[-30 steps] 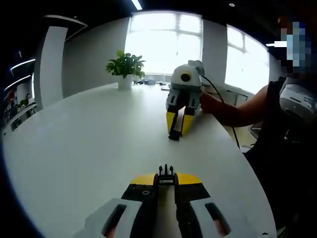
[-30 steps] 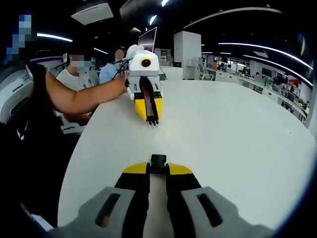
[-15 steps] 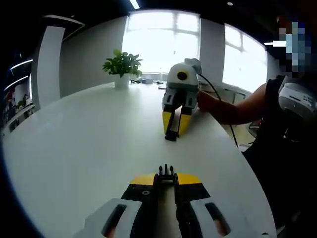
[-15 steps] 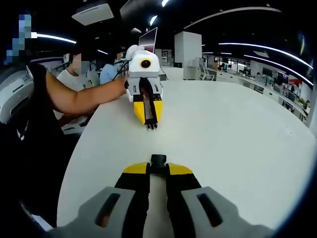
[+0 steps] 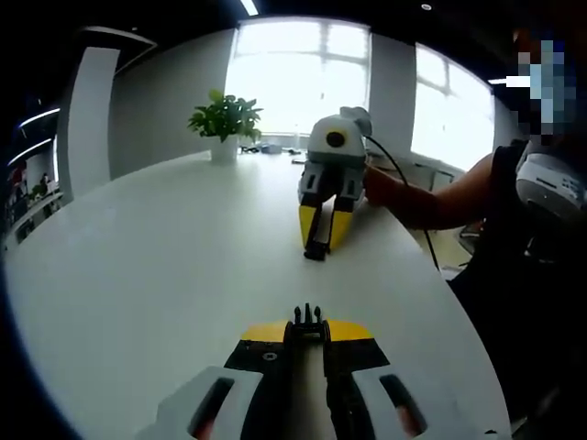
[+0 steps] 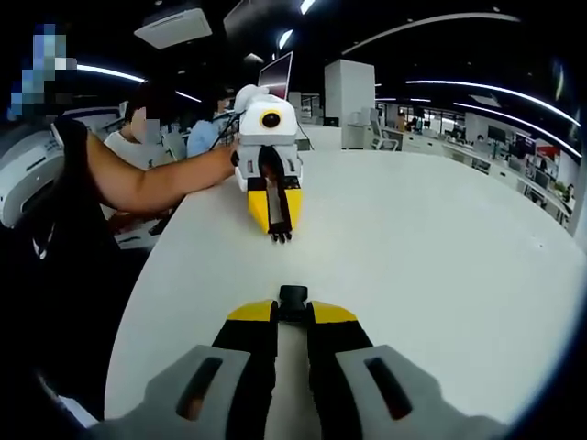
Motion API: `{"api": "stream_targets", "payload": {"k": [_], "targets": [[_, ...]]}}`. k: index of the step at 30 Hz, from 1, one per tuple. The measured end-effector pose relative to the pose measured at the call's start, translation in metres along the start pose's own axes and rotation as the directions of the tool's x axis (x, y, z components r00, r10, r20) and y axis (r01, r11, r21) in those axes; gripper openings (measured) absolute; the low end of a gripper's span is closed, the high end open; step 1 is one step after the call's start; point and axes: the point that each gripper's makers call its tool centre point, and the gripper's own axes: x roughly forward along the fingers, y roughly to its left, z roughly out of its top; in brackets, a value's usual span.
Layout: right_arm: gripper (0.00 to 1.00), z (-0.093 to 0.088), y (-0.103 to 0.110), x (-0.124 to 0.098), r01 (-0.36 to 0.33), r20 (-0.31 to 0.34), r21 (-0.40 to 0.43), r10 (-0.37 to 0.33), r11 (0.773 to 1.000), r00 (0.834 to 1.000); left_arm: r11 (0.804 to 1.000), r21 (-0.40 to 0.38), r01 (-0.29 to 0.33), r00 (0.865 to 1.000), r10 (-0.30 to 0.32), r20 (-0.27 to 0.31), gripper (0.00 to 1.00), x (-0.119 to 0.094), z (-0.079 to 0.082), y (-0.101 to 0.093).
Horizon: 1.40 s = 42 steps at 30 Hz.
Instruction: Snap the two parts of the plastic buckle together until the buckle closes and remains connected.
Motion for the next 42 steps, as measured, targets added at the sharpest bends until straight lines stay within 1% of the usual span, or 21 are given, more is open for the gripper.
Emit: {"api": "stream_targets", "payload": {"k": [42], "targets": [[0.11,0.0021,0.0004,0.0022,-0.004,0.011,-0.008,0.004,1.000,1.000,1.000,0.006,0.010,1.000,-0.010,0.005,0.11,0.0022,0.0006,-0.0031]]}}
